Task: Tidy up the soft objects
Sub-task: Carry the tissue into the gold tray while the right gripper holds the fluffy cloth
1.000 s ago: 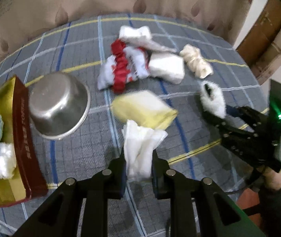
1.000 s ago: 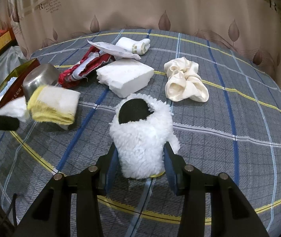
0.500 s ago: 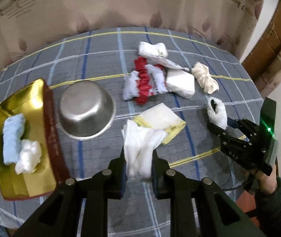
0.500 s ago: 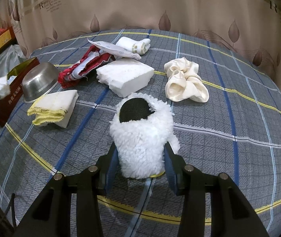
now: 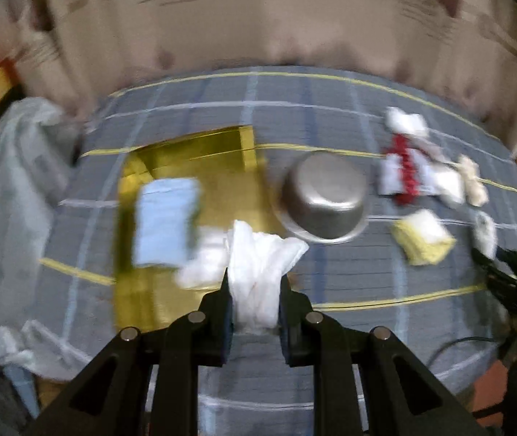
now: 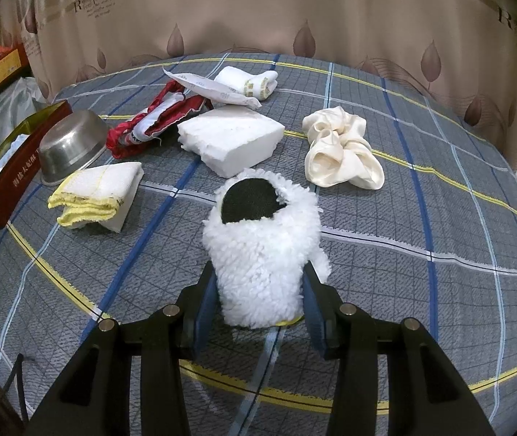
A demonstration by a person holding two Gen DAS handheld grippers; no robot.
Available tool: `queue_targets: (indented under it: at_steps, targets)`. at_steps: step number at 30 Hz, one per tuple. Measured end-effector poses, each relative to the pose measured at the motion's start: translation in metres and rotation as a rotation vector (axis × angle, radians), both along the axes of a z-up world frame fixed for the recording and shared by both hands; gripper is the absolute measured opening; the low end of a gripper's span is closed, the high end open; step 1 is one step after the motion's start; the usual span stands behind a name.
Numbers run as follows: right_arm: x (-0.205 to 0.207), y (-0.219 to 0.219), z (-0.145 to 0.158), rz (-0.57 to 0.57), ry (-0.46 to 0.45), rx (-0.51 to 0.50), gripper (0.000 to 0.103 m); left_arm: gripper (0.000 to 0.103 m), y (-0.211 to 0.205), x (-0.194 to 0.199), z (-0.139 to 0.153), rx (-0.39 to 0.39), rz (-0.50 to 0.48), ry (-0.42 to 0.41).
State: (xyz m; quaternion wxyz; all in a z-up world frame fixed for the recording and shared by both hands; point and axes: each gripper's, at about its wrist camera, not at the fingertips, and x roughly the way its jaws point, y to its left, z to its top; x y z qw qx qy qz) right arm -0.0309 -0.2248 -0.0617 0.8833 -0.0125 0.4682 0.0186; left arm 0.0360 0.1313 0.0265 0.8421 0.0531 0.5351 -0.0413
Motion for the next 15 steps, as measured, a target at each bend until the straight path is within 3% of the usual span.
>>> queue_targets:
  at_steps: [8, 15]
  targets:
    - [0.000, 0.001, 0.000, -0.004, 0.001, -0.006, 0.042, 0.020, 0.060, 0.013, -0.027, 0.032, 0.150, 0.027]
    - [0.000, 0.005, -0.001, -0.002, 0.000, -0.040, 0.042, 0.023, 0.078, 0.028, -0.054, 0.050, 0.199, 0.012]
